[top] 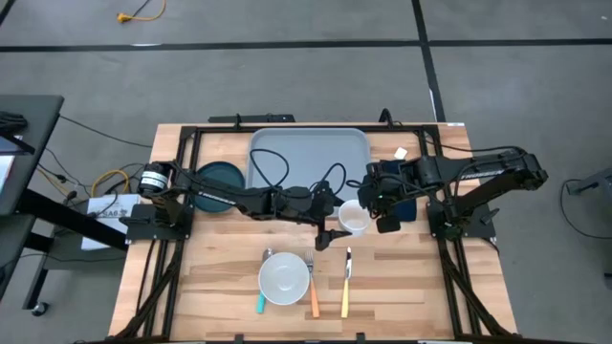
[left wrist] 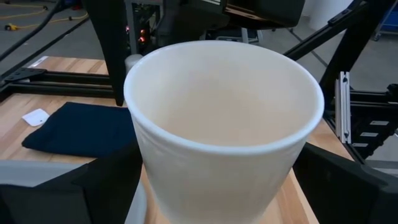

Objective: Set up tray
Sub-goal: Put the white mug on the gray serving tray

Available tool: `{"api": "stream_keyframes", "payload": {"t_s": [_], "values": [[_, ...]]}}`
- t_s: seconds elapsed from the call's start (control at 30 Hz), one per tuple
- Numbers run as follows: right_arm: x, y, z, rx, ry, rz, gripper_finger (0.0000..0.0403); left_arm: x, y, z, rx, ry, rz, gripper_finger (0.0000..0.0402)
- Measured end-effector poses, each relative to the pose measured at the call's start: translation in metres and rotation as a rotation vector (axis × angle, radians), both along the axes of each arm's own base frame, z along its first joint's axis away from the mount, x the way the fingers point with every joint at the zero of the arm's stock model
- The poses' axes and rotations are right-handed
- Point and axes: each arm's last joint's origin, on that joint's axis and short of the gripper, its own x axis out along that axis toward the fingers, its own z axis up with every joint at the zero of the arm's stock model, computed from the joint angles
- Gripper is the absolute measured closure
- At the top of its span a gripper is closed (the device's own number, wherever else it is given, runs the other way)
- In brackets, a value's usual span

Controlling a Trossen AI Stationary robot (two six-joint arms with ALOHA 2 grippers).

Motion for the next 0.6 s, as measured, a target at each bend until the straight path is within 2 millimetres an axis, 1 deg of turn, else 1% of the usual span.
{"api": "stream_keyframes", "payload": {"t_s": [0.33, 0.47, 0.6], "values": [[-0.0023, 0.0001, -0.0009, 0.001, 0.025, -0.001, 0.0221, -0.0001, 0.0003, -0.0005, 0.001, 0.005, 0.004, 0.0031], [-0.0048, -0.0002, -0.0016, -0.002, 0.05, 0.001, 0.0203, -0.0002, 0.0003, -0.0007, 0.001, 0.007, 0.004, 0.0031], [-0.0071, -0.0005, -0.0016, -0.005, 0.071, 0.001, 0.0194, -0.0002, 0.0002, -0.0007, 0.0, 0.008, 0.003, 0.0031]]}}
